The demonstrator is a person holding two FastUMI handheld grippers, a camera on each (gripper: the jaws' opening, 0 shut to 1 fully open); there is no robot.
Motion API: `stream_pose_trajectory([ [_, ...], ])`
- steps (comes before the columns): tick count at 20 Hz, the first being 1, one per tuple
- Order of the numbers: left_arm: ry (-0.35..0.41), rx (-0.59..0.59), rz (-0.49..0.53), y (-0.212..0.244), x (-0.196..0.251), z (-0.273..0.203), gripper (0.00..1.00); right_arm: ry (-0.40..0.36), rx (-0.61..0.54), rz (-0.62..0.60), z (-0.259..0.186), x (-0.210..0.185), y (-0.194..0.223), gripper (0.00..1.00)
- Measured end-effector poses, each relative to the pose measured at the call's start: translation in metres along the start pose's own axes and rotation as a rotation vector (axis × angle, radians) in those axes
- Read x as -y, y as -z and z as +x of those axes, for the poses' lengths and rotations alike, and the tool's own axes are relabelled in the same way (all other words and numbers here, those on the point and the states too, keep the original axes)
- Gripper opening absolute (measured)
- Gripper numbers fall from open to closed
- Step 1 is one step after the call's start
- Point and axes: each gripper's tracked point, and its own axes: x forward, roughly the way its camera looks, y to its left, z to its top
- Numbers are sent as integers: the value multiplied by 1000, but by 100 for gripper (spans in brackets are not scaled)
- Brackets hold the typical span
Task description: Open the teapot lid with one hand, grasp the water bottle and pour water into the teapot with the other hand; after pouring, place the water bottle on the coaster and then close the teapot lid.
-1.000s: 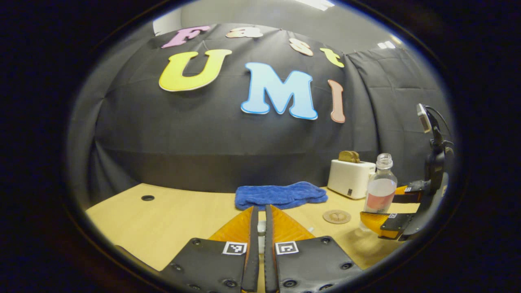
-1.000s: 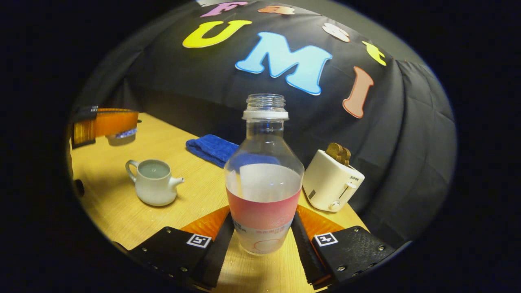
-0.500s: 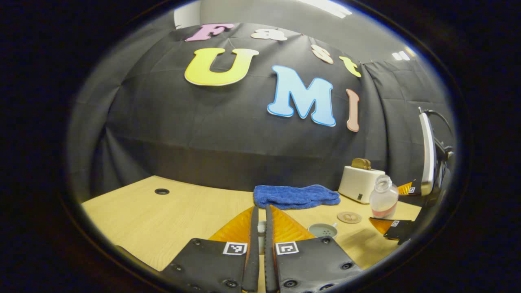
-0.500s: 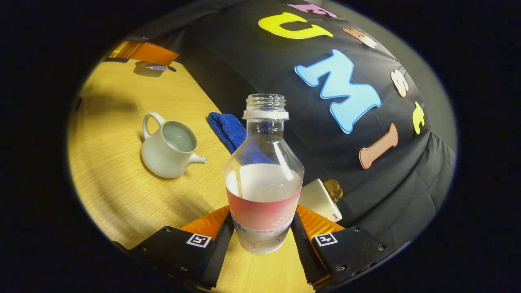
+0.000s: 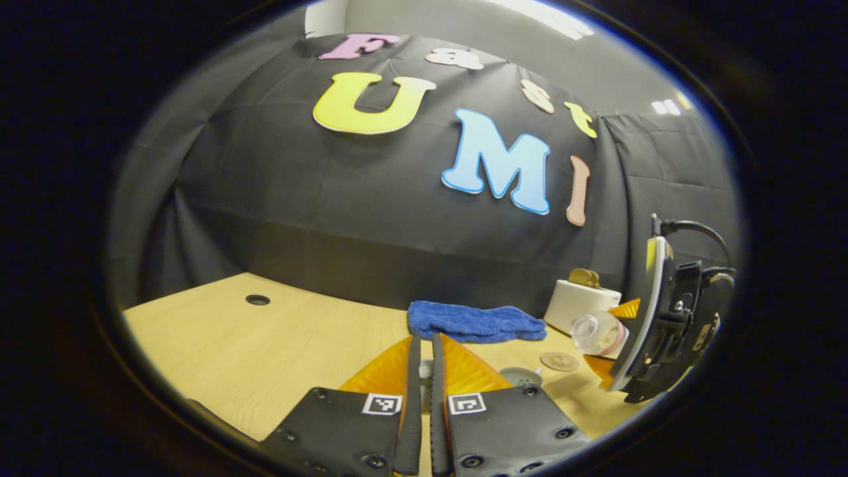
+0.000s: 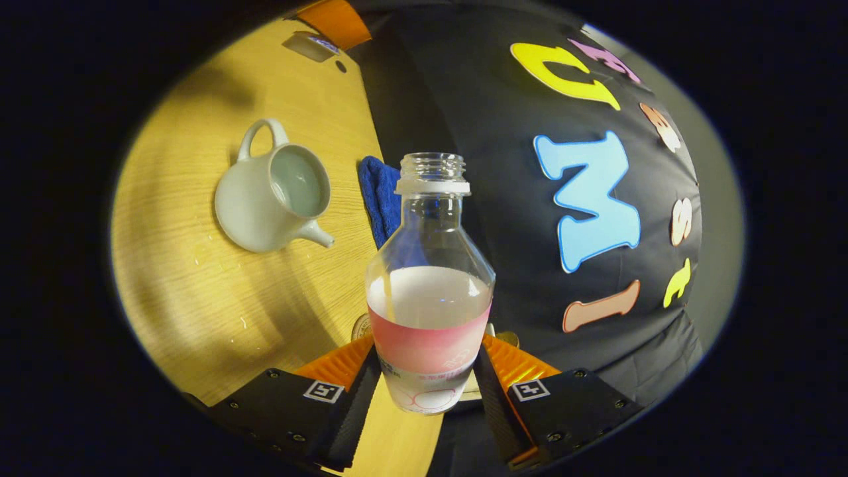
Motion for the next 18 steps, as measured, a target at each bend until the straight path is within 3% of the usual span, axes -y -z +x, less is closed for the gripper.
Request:
stream_pose_trajectory([
  [3,-7,14,-1,-5,-3,-2,12,3,-5,-128,10,-1,3,77],
  [6,-6,46,-10,-16,-5,-6,12,-12,4,-152,17,-4,1,77],
  [13,-1,31,-10,-10,-2,-4,12,47,37,-354,27,15,-18,77],
  [18,-1,27,-14,-9,-3,-2,12,47,57,-442,31,19,-23,77],
])
